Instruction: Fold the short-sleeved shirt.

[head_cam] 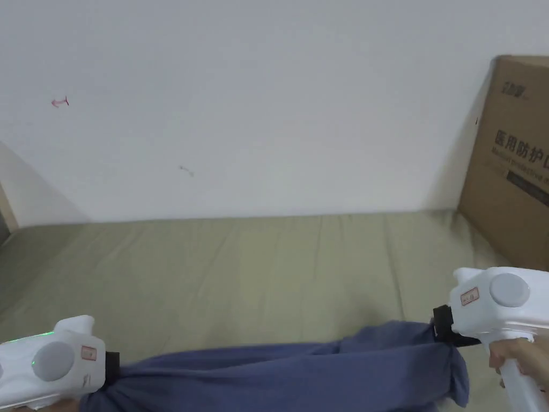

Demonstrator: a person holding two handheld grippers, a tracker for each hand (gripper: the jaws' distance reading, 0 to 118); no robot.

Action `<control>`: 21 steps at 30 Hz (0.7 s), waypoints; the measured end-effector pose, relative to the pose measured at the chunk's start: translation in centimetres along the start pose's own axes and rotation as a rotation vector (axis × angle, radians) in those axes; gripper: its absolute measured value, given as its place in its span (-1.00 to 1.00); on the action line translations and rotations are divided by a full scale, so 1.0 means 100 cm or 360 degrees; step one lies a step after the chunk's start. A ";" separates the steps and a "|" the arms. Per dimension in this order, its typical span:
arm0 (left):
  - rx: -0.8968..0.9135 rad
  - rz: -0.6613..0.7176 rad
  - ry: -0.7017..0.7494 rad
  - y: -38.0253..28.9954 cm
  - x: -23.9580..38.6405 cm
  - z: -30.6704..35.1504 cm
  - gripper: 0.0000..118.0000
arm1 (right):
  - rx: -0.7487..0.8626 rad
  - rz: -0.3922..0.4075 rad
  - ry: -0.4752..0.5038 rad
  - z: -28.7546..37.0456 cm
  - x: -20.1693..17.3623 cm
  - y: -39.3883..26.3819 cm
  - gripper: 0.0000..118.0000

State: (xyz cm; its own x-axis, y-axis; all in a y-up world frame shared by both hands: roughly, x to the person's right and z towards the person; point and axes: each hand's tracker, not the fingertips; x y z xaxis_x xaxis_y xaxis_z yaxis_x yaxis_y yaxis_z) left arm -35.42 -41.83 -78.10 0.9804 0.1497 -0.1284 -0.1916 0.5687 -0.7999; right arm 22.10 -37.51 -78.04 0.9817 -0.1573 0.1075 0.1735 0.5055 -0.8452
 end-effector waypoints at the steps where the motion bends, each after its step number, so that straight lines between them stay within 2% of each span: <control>1: -0.0005 0.0017 -0.0009 -0.007 -0.005 0.002 -0.93 | -0.0004 -0.0010 0.0001 0.000 0.003 -0.009 -0.98; 3: -0.0013 0.0020 -0.0035 -0.021 -0.010 0.018 -0.93 | 0.0011 -0.0032 0.0016 0.011 0.010 -0.030 -0.98; 6: 0.0069 -0.0091 -0.0081 -0.041 -0.017 0.053 -0.93 | 0.0076 -0.0079 0.0101 0.044 0.017 -0.064 -0.98; 8: 0.0089 -0.0131 -0.0113 -0.056 -0.023 0.076 -0.93 | 0.0074 -0.0064 0.0092 0.070 0.014 -0.090 -0.98; 11: 0.0123 -0.0103 -0.0139 -0.091 -0.034 0.117 -0.93 | 0.0108 0.0052 0.0079 0.109 0.014 -0.140 -0.98; 13: 0.0120 -0.0091 -0.0144 -0.121 -0.042 0.142 -0.93 | 0.0114 0.0085 0.0090 0.129 0.018 -0.174 -0.98; 21: -0.0028 -0.0140 -0.0057 -0.255 -0.063 0.200 -0.93 | 0.0012 0.0051 0.0075 0.176 0.027 -0.323 -0.98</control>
State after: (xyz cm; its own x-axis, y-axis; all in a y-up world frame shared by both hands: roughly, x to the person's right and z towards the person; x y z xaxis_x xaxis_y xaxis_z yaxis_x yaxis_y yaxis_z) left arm -37.63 -41.10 -45.11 0.9910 0.1289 -0.0362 -0.1035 0.5665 -0.8175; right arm 20.49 -39.37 -41.26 0.9820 -0.1804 0.0555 0.1427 0.5171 -0.8439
